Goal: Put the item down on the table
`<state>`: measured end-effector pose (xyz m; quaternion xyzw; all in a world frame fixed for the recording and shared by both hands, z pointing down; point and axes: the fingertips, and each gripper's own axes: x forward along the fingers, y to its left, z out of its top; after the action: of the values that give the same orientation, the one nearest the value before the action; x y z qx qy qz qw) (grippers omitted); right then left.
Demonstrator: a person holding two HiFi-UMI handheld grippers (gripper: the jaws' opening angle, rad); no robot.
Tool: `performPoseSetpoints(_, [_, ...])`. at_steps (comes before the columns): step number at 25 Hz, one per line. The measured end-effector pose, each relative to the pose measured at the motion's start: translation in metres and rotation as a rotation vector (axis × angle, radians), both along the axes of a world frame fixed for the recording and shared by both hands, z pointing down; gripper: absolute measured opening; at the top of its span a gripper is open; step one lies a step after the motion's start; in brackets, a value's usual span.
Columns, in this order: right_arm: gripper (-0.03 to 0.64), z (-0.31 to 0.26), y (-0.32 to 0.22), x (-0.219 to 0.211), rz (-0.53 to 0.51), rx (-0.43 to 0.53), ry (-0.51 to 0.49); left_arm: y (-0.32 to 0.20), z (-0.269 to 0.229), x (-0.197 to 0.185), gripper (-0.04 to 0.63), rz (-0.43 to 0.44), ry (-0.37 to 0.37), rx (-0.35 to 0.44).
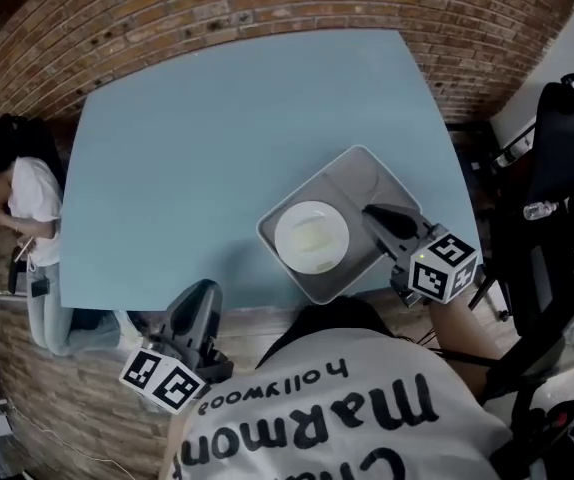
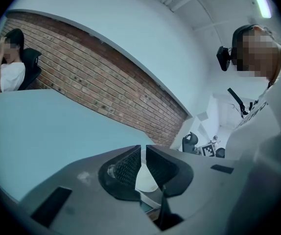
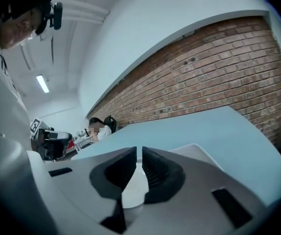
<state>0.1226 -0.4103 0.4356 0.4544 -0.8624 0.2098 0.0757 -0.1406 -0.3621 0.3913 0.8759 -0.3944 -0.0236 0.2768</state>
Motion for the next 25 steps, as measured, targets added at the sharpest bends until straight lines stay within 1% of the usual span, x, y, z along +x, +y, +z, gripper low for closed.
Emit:
performPoseSetpoints(4, [0.035, -0.016, 0.014, 0.012, 0.091, 0.047, -0.06, -0.002, 0.0, -0.012, 0.037, 0.033, -0.003, -0.001])
performPoseSetpoints(8, [0.011, -0.017, 0.032, 0.021, 0.153, 0.041, -0.047, -0.002, 0.003, -0.016, 0.037, 0.065, 0.029, -0.008])
performPoseSetpoints(12, [0.011, -0.021, 0.047, 0.022, 0.163, 0.044, -0.029, -0.003, 0.003, -0.013, 0.037, 0.102, 0.032, -0.001])
performPoseSetpoints(17, [0.011, -0.025, 0.057, 0.028, 0.182, 0.054, 0.009, -0.009, -0.004, -0.008, 0.037, 0.129, 0.039, 0.024])
performPoseSetpoints(25, [0.011, -0.022, 0.064, 0.029, 0.163, 0.027, 0.076, -0.001, -0.001, -0.007, 0.037, 0.128, 0.04, 0.017])
